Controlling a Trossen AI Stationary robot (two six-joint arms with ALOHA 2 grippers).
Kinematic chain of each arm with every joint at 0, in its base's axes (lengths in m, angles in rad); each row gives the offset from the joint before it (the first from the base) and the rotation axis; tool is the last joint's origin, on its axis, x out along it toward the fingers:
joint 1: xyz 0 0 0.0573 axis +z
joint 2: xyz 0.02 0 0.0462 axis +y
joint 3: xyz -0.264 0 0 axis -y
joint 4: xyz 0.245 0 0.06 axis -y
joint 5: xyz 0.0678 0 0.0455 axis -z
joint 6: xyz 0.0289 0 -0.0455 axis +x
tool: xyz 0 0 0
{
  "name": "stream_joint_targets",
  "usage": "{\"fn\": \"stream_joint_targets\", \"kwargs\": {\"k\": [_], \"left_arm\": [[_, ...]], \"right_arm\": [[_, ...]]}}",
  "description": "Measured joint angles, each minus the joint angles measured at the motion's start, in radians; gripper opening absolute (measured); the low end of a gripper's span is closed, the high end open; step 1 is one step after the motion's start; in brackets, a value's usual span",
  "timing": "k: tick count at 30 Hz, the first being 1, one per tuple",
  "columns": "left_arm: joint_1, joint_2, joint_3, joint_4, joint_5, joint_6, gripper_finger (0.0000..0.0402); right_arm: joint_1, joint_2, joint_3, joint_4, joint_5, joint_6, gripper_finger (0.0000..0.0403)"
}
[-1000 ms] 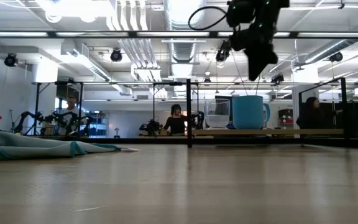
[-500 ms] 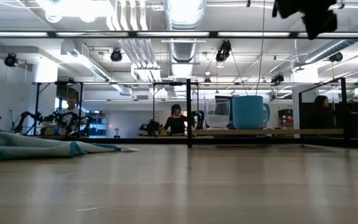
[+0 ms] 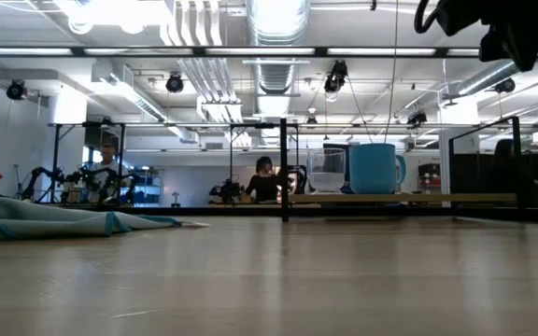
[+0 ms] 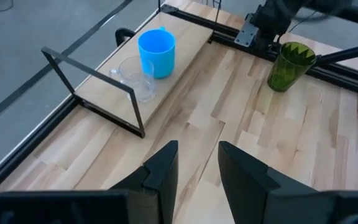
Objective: Stack small to large cups/mugs on shelf
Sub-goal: Put the green cup on the shelf
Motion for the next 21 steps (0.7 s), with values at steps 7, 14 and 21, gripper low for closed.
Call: {"fn": "stream_joint_targets", "kwargs": {"k": [7, 14, 21], "left_arm": [[0.000, -0.003, 0.000, 0.033, 0.007, -0.003, 0.0100], [0.000, -0.010, 0.000, 0.045, 0.011, -0.004, 0.0100], [0.000, -0.012, 0.000, 0.044, 0.011, -0.004, 0.0100]], "right_arm": [[0.018, 0.040, -0.027, -0.005, -0.037, -0.128, 0.0034], [0.017, 0.088, -0.041, -0.005, -0.025, -0.262, 0.0034], [0.012, 0.158, -0.080, -0.005, 0.002, -0.265, 0.0034]]}}
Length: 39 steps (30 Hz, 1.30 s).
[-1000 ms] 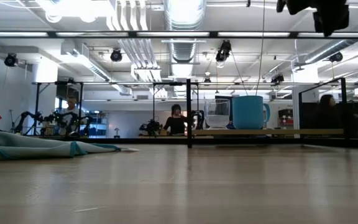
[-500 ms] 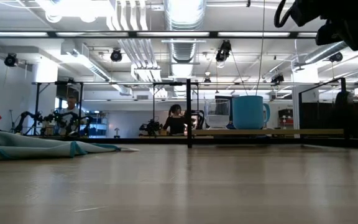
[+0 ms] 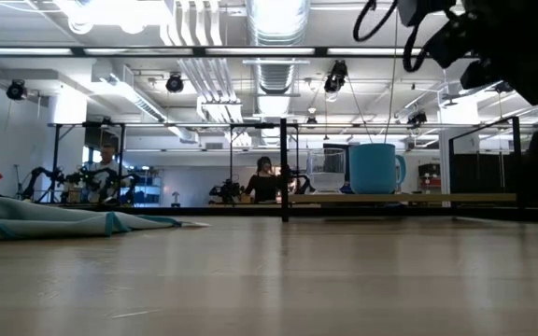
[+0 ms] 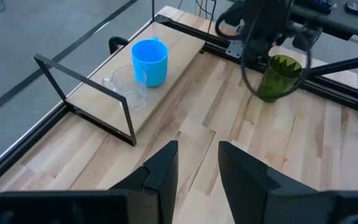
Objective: Stack small to large cups/mugs on shelf
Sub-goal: Put the green cup on the shelf
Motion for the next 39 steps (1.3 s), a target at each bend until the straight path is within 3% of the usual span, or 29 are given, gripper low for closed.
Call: {"fn": "stream_joint_targets", "kwargs": {"k": [11, 19, 25, 39], "left_arm": [[0.000, -0.014, 0.000, -0.039, 0.006, 0.002, 0.0100], [0.000, -0.016, 0.000, -0.098, 0.006, 0.002, 0.0100], [0.000, -0.016, 0.000, -0.114, 0.006, 0.002, 0.0100], [0.000, -0.016, 0.000, -0.114, 0.005, 0.002, 0.0100]], "right_arm": [[0.000, 0.102, 0.021, 0.003, -0.023, -0.005, 0.0034], [0.001, 0.044, 0.024, 0.000, -0.157, 0.059, 0.0034], [0.001, 0.011, 0.021, 0.001, -0.160, 0.060, 0.0037], [0.014, -0.040, -0.038, 0.001, -0.171, 0.120, 0.0115]]}}
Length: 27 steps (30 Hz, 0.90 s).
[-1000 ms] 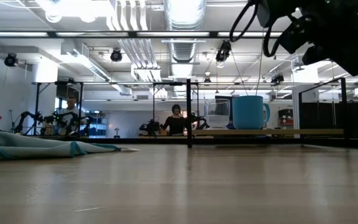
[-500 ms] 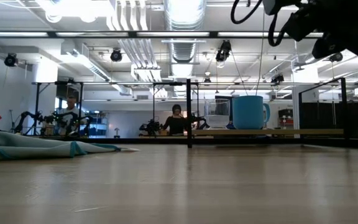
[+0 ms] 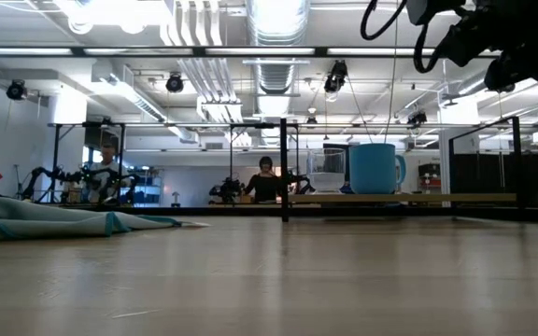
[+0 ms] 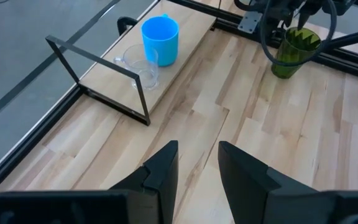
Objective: Stack small to large cups/mugs on shelf
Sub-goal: Put the green cup on the shelf
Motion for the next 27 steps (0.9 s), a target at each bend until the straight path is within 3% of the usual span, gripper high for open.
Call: {"fn": "stream_joint_targets", "kwargs": {"k": [9, 12, 17, 27], "left_arm": [[0.000, 0.000, 0.000, 0.001, 0.000, -0.001, 0.0100], [0.000, 0.000, 0.000, 0.001, -0.001, -0.001, 0.0100], [0.000, 0.000, 0.000, 0.001, -0.001, -0.002, 0.0100], [0.000, 0.000, 0.000, 0.002, -0.001, -0.004, 0.0100]], "right_arm": [[0.098, -0.050, -0.094, -0.001, 0.005, 0.067, 0.0120], [0.126, -0.060, -0.132, 0.001, 0.057, 0.099, 0.0120], [0.133, -0.072, -0.177, 0.016, 0.146, 0.104, 0.0121], [0.133, -0.070, -0.228, 0.178, 0.150, 0.105, 0.0121]]}}
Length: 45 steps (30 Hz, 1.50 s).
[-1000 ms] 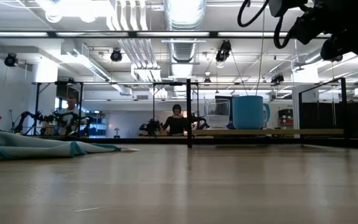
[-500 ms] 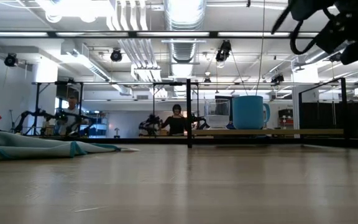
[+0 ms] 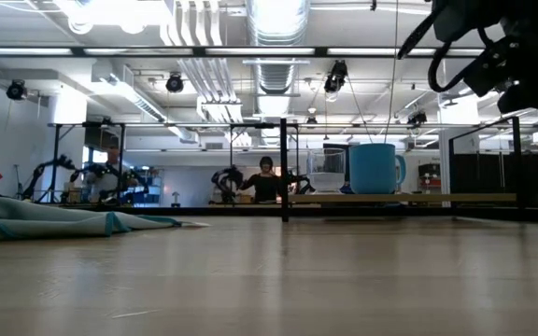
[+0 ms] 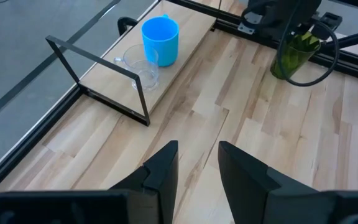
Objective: Stack small to large cups/mugs on shelf
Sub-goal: Put the green cup on the shelf
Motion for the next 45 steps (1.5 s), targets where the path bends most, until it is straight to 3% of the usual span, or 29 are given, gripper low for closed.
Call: {"fn": "stream_joint_targets", "kwargs": {"k": [5, 11, 18, 27, 33, 45], "left_arm": [[0.000, 0.000, 0.000, 0.000, 0.000, 0.000, 0.0100], [0.000, 0.000, 0.000, 0.000, 0.000, 0.001, 0.0100], [0.000, 0.000, 0.000, 0.000, 0.000, 0.003, 0.0100], [0.006, 0.000, 0.000, 0.000, -0.020, 0.004, 0.0100], [0.014, 0.000, 0.000, 0.001, -0.020, 0.004, 0.0100], [0.013, 0.000, 0.000, 0.008, -0.010, 0.003, 0.0100]], "right_arm": [[0.000, -0.002, -0.027, -0.003, 0.023, 0.004, 0.0099], [0.000, -0.002, -0.025, -0.004, 0.020, -0.008, 0.0018], [0.000, -0.001, 0.078, -0.010, 0.042, 0.031, 0.0011], [-0.058, -0.001, 0.308, -0.181, 0.431, 0.053, 0.0010], [-0.230, -0.001, 0.385, -0.179, 0.513, 0.030, 0.0009], [-0.718, 0.000, 0.432, -0.149, 0.565, -0.196, 0.0009]]}}
